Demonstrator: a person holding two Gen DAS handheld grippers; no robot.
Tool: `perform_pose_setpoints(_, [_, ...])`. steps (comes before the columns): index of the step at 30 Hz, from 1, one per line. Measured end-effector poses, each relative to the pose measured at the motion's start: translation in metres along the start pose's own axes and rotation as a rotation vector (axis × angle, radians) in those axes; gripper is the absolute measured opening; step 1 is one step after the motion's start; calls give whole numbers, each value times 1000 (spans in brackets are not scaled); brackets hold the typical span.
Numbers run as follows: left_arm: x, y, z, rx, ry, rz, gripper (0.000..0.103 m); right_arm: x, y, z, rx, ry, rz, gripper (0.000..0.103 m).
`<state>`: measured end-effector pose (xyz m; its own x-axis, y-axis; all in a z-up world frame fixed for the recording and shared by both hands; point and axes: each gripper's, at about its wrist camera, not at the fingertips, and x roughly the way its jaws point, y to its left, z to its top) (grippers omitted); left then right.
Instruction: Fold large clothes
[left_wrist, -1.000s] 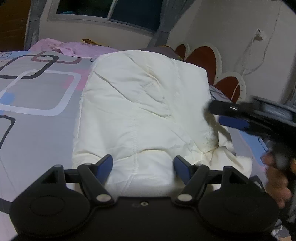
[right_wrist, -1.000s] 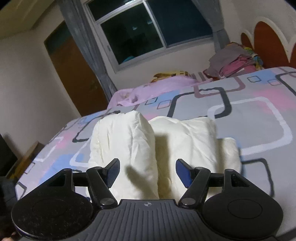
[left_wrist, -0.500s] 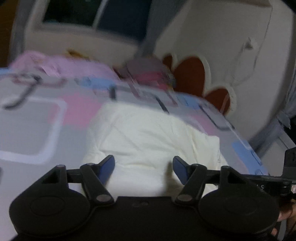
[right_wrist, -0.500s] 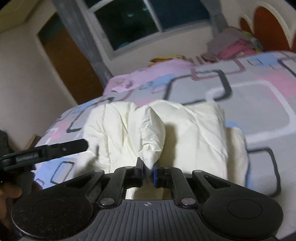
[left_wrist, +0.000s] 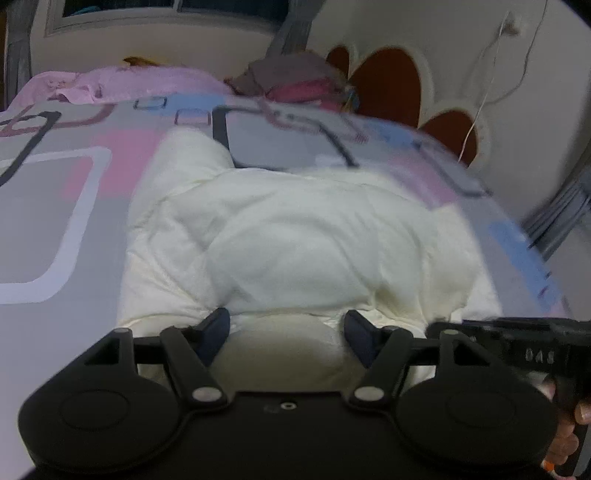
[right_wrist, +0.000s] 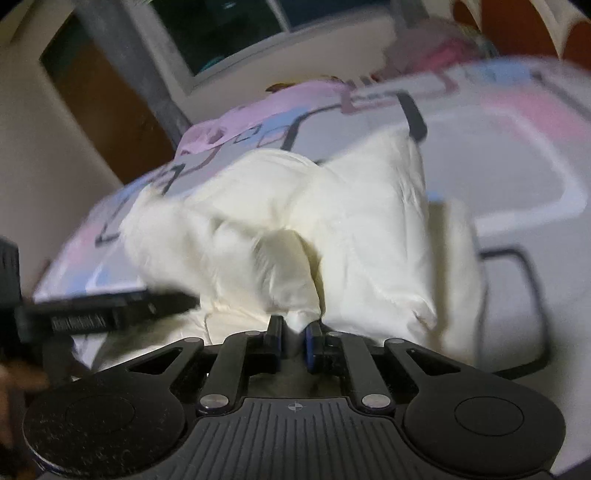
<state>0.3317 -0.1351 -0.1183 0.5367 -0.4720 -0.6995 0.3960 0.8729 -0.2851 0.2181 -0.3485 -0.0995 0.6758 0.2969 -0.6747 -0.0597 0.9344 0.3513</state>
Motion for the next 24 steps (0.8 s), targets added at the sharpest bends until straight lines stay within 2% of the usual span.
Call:
perform_pose_setpoints(2, [-20, 7, 2, -5, -65, -30, 66, -27, 8, 3, -54, -80, -2, 51])
perform_pose_setpoints(5, [-43, 15, 9, -13, -153, -38, 66, -49, 19, 17, -65, -163, 22, 51])
perform_pose_setpoints(7, [-46, 21, 19, -30, -184, -33, 66, -46, 31, 31, -77, -161, 43, 51])
perform_pose_setpoints(10, [-33, 24, 33, -32, -158, -15, 66, -26, 61, 50, -176, -132, 33, 50])
perform_pose_setpoints(12, [-19, 24, 42, -41, -140, -23, 66, -5, 74, 58, -244, -95, -16, 36])
perform_pose_setpoints(14, [-14, 25, 47, -51, -131, -38, 67, 18, 75, 59, -275, -56, -113, 29])
perform_pose_setpoints(16, [-6, 23, 52, -46, -123, -44, 67, 38, 64, 63, -246, -19, -215, 22])
perform_pose_setpoints(17, [2, 20, 56, -38, -109, -48, 67, 41, 54, 61, -215, -8, -229, 22])
perform_pose_setpoints(20, [26, 13, 62, -8, -64, -40, 67, 58, 20, 57, -125, 51, -211, 22])
perform_pose_setpoints(24, [52, -1, 58, 52, -5, -9, 69, 70, -8, 41, -82, 83, -201, 22])
